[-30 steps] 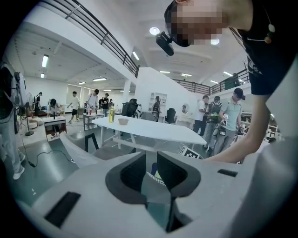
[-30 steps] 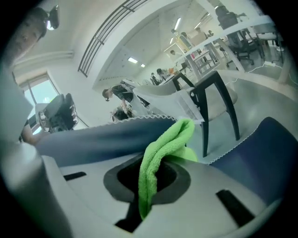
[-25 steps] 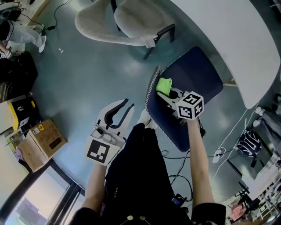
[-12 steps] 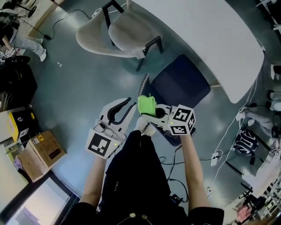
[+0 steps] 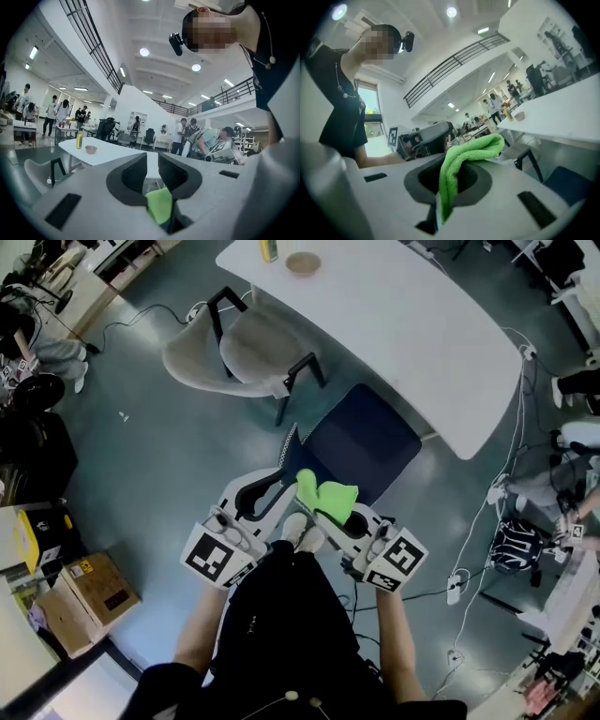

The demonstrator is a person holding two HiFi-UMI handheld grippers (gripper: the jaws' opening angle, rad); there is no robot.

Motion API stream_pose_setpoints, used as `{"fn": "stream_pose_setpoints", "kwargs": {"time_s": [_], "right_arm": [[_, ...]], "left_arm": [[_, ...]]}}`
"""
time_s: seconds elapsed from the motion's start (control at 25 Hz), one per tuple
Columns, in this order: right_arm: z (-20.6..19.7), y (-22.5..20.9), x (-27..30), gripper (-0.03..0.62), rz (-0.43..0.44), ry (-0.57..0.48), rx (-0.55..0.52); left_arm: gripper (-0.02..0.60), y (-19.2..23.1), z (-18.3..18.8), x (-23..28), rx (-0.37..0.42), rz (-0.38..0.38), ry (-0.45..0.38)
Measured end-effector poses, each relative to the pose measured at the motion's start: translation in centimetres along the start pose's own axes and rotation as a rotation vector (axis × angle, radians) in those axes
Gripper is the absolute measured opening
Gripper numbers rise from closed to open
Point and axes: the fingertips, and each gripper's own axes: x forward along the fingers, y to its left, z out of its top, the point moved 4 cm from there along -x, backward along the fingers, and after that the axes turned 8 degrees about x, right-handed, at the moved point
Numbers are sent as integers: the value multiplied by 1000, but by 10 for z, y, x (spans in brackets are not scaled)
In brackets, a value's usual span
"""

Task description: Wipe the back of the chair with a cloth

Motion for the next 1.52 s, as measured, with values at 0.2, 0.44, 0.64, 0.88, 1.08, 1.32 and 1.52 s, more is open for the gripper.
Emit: {"fn": "stream_pose_setpoints", "kwargs": {"time_s": [0.2, 0.44, 0.64, 0.88, 1.08, 1.32, 1.52], "right_arm": [[23, 20, -31, 19, -174, -114, -91], [45, 46, -66, 20, -362, -232, -195], [59, 76, -99, 20, -493, -367, -250], [70, 107, -135, 20, -575, -524, -277], [78, 129, -148, 20, -597, -602, -313], [73, 129, -153, 20, -626, -605, -343], [76, 127, -149, 18, -633, -599, -371]], "left_arm": [[74, -20, 24, 8, -5, -53, -19], [74, -48, 41, 18, -19, -124, -23], [74, -71, 58, 19, -6, -197, -52], [72, -94, 74, 13, 36, -249, -83], [24, -111, 83, 5, 67, -283, -116], [8, -125, 84, 0, 83, -335, -139], [6, -125, 83, 1, 56, -350, -156]]}}
